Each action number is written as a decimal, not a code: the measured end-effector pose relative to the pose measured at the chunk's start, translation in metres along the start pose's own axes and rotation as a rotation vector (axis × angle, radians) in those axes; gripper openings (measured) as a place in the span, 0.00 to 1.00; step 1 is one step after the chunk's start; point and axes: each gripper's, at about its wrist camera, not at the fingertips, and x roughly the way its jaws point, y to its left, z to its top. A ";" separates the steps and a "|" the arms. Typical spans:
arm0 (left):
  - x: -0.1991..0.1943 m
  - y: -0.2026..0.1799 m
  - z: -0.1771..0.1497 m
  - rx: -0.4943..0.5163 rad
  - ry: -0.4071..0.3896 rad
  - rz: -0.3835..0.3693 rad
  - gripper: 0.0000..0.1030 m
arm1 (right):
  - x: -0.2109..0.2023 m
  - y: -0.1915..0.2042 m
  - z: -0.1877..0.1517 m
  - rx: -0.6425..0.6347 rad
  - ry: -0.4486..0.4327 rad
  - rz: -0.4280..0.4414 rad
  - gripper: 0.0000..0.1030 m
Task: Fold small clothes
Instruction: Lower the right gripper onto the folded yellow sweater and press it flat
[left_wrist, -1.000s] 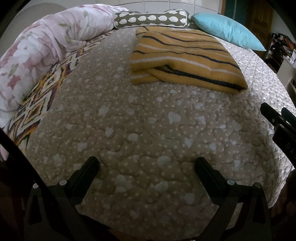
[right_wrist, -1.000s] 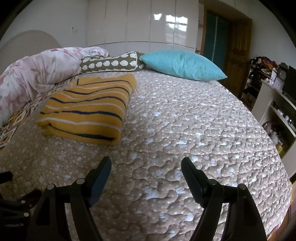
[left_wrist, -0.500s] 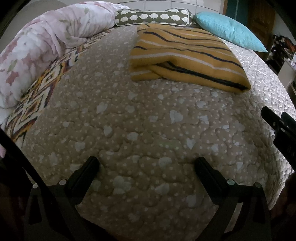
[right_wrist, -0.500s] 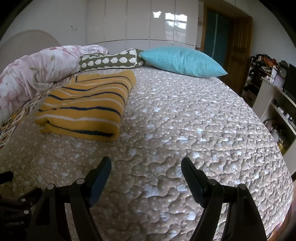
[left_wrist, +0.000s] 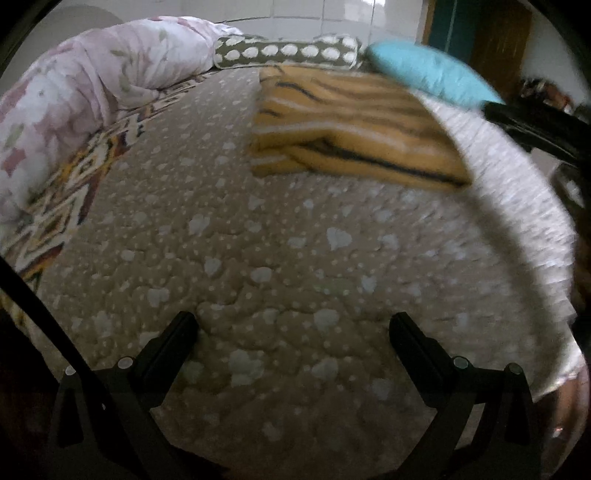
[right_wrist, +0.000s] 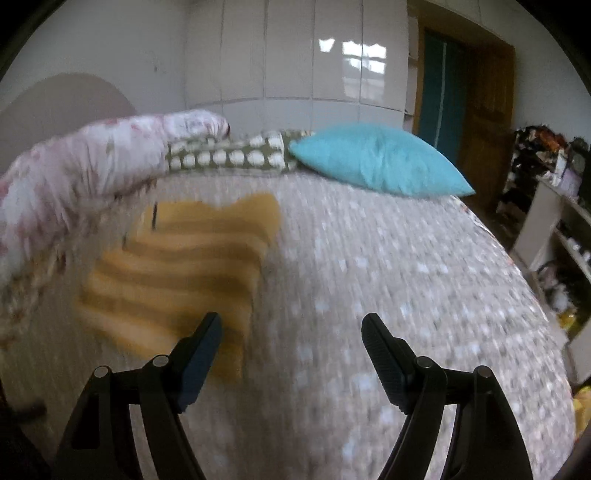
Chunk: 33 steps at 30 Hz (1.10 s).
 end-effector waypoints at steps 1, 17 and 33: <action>-0.006 0.006 0.001 -0.023 -0.012 -0.042 1.00 | 0.009 -0.003 0.011 0.023 0.001 0.024 0.80; -0.044 0.084 0.007 -0.190 -0.135 -0.026 1.00 | 0.180 0.041 0.101 0.130 0.286 0.112 0.25; -0.052 0.109 0.008 -0.285 -0.161 -0.049 1.00 | 0.150 0.155 0.100 -0.071 0.275 0.360 0.40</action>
